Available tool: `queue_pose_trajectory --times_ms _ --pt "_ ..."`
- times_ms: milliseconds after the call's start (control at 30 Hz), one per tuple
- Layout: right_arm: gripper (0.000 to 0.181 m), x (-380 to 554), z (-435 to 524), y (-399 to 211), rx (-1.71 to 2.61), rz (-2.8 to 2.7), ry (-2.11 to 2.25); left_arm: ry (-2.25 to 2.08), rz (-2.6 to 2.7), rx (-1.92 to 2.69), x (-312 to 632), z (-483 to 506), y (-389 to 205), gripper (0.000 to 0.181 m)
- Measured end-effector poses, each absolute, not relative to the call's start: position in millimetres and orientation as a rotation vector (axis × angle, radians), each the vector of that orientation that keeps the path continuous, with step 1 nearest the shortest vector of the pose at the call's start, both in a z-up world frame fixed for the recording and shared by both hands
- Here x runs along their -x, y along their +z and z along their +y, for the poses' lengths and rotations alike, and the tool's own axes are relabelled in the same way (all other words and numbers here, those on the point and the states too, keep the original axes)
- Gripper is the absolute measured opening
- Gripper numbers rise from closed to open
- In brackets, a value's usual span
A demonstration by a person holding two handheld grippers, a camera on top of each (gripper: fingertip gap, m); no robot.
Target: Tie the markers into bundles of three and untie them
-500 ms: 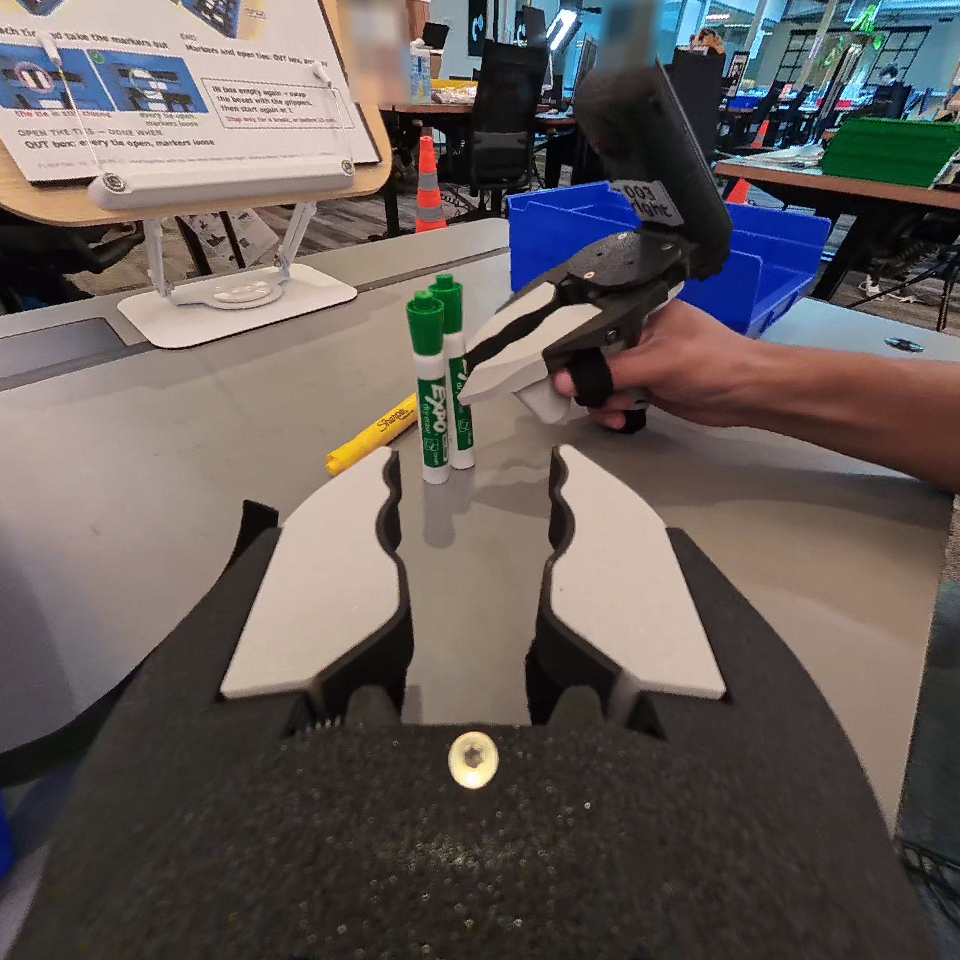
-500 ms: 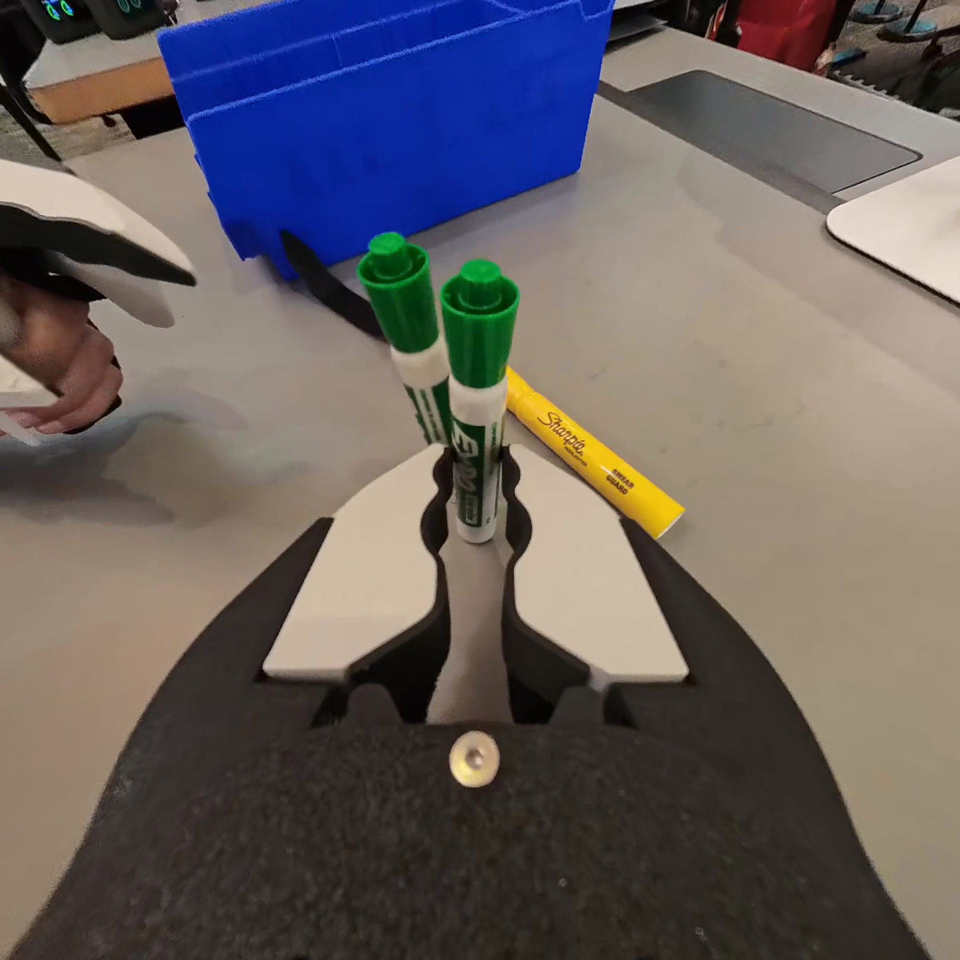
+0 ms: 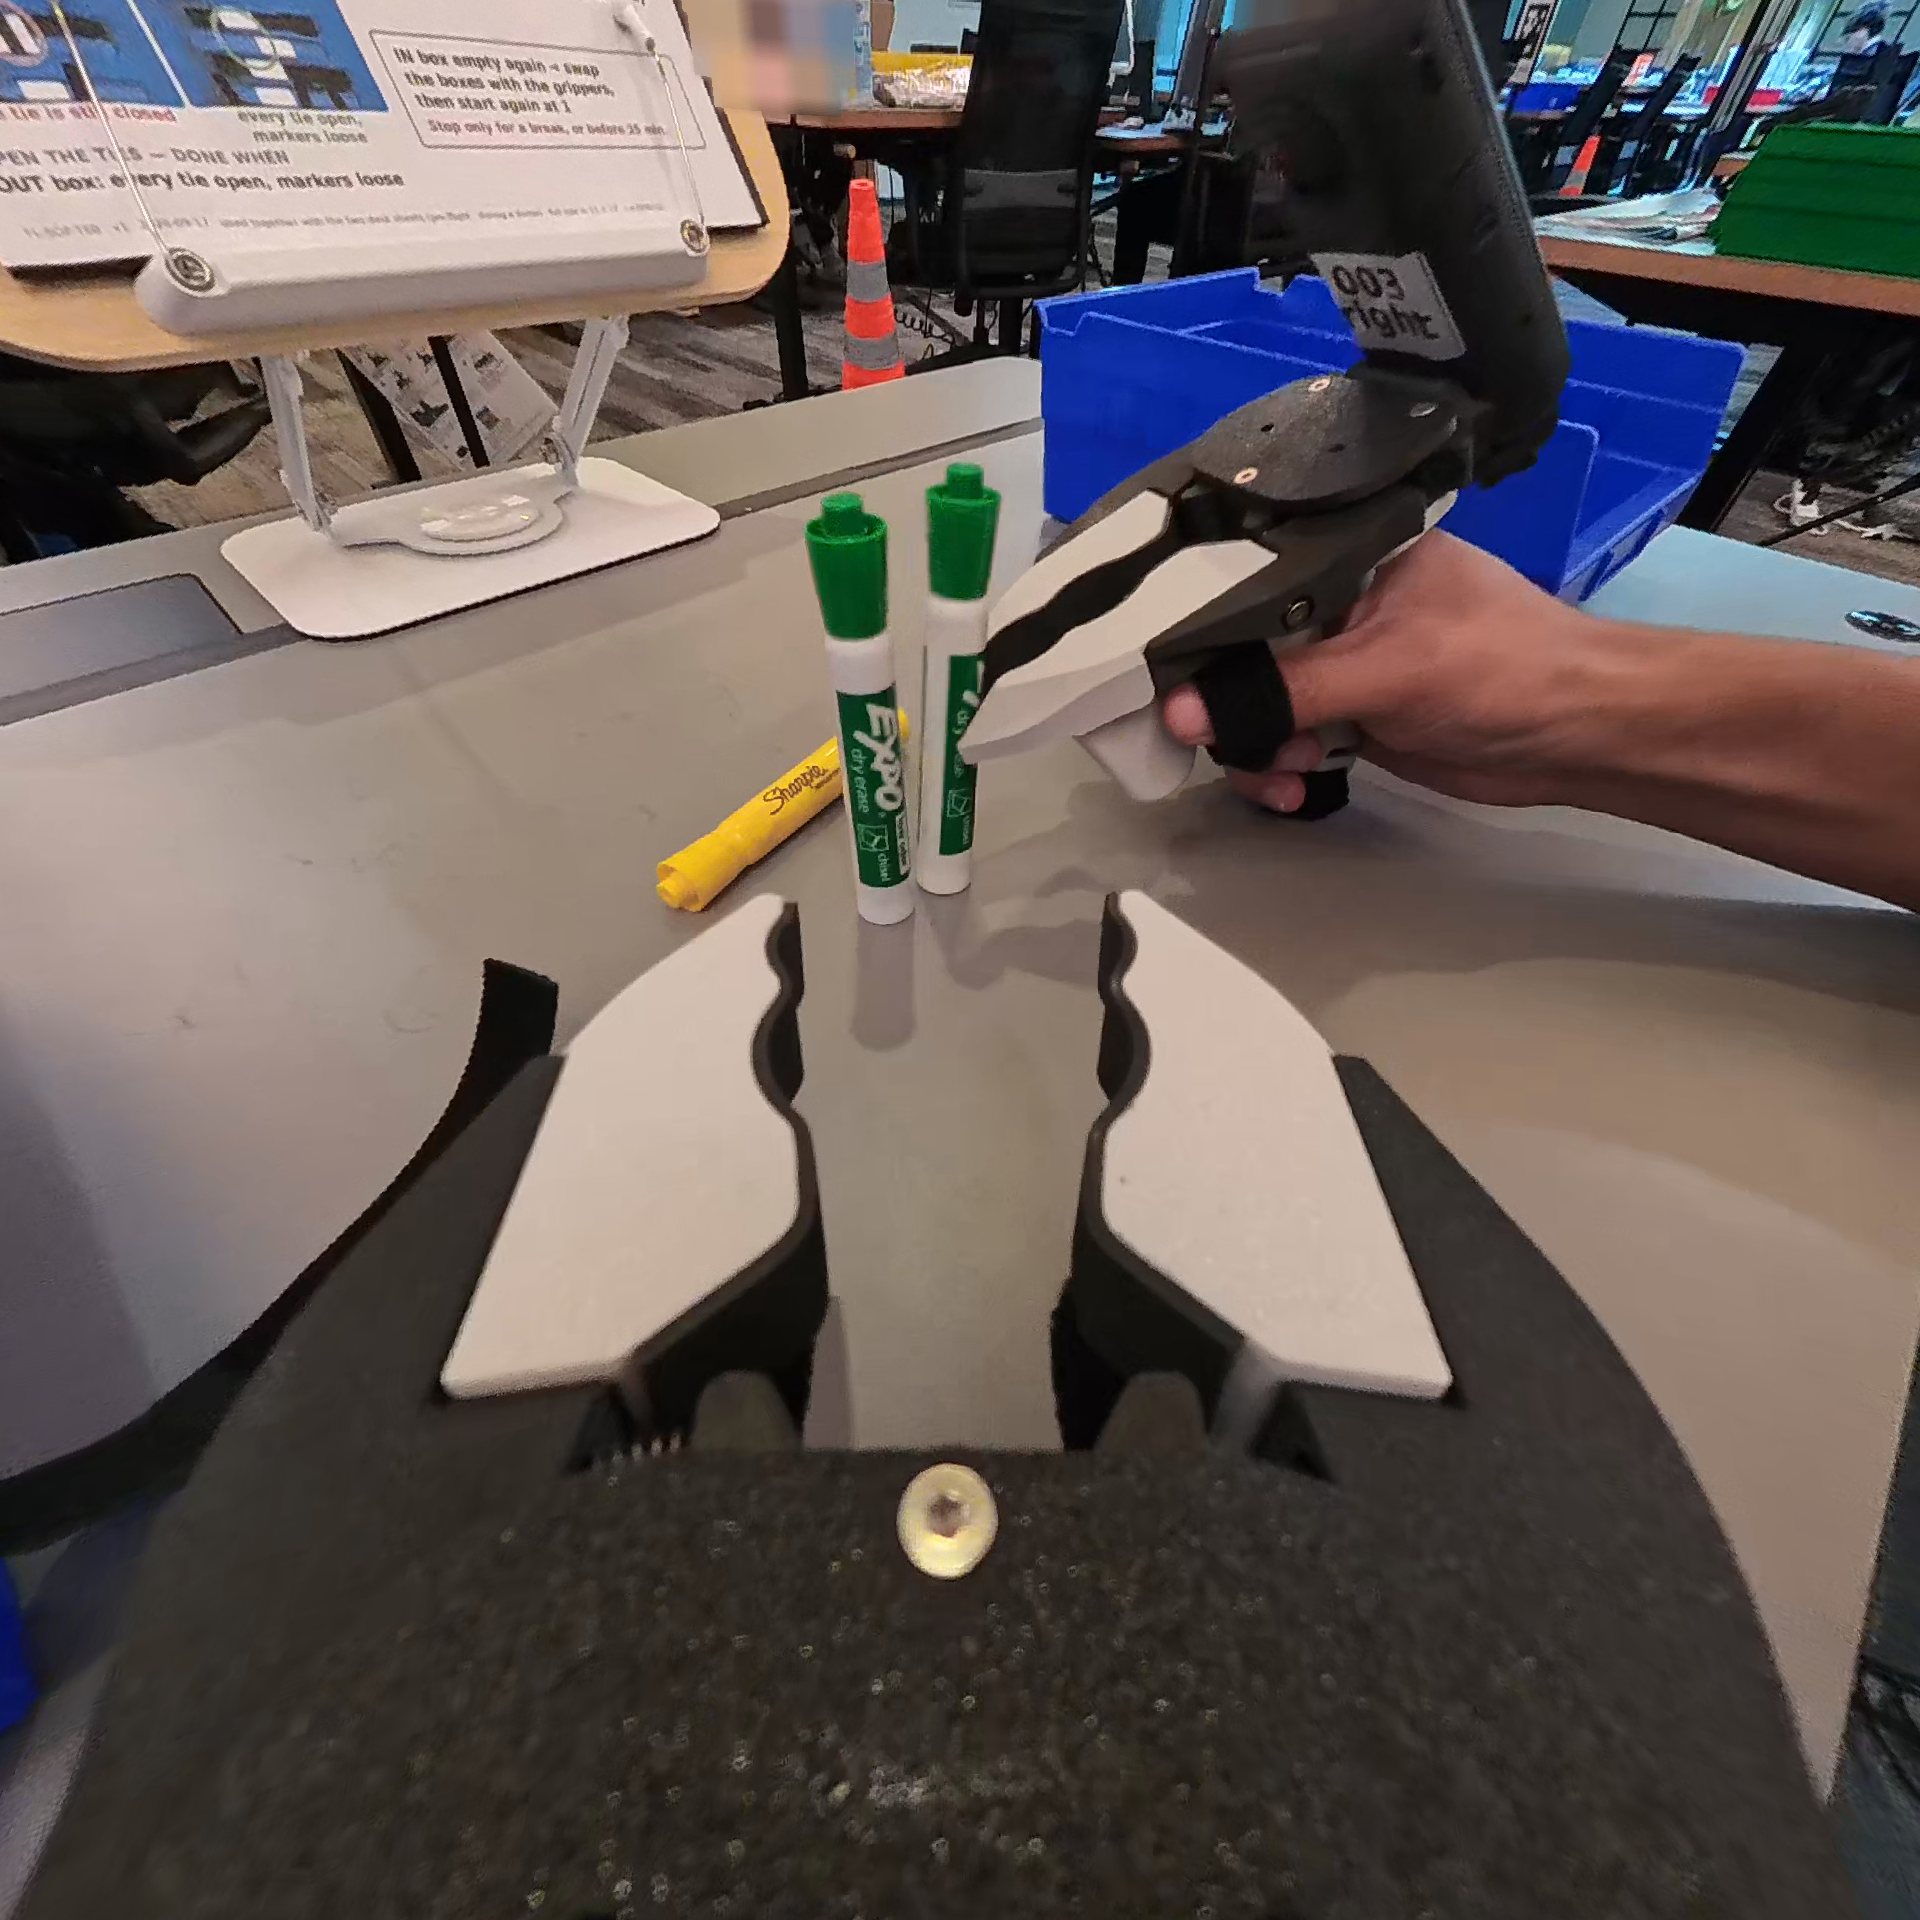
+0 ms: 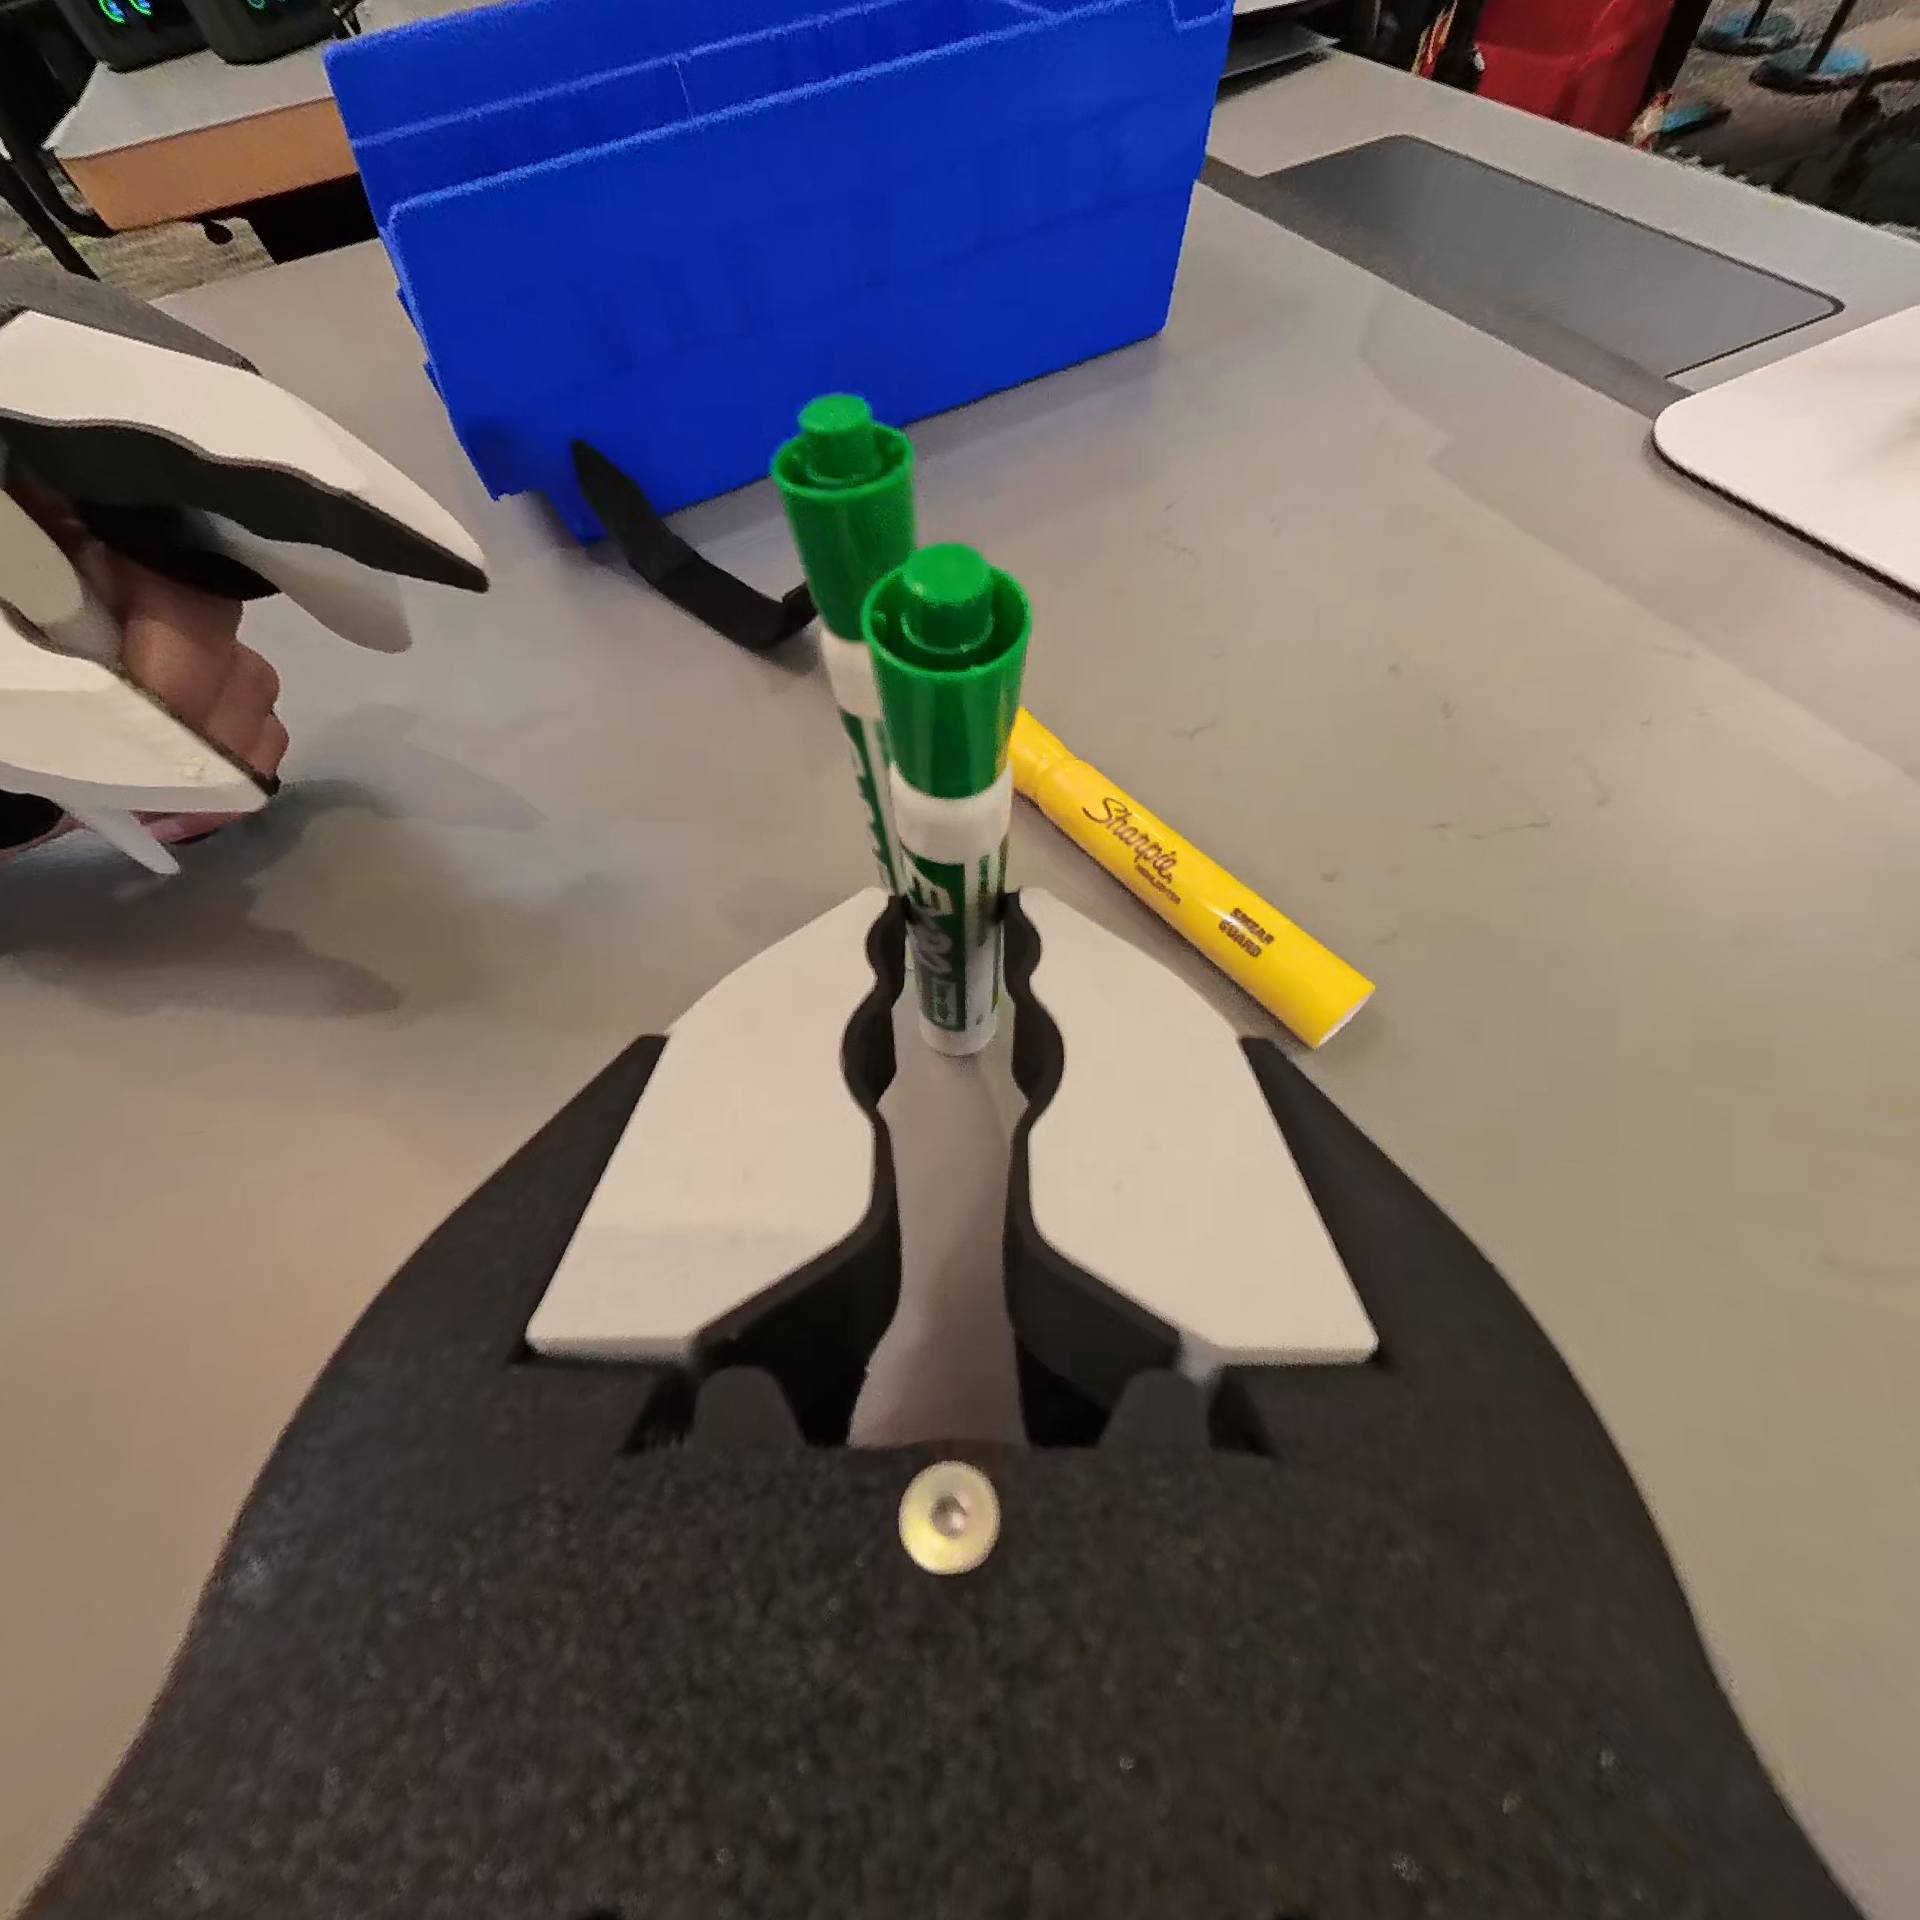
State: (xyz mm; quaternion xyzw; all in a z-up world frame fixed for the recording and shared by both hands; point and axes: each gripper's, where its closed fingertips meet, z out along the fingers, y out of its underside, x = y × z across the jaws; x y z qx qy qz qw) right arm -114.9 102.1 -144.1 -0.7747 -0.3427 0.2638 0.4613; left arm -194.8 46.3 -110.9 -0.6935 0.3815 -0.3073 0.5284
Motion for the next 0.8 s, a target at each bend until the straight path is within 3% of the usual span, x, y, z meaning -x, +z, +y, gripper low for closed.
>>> queue_pose_trajectory --times_ms 533,800 --pt "0.028 118 99 -169 2.060 -0.918 0.633 -0.712 0.938 1.673 185 51 -116 0.054" --pt "0.018 123 101 -179 2.108 -0.971 0.595 -0.720 0.953 1.678 182 52 -118 0.054"
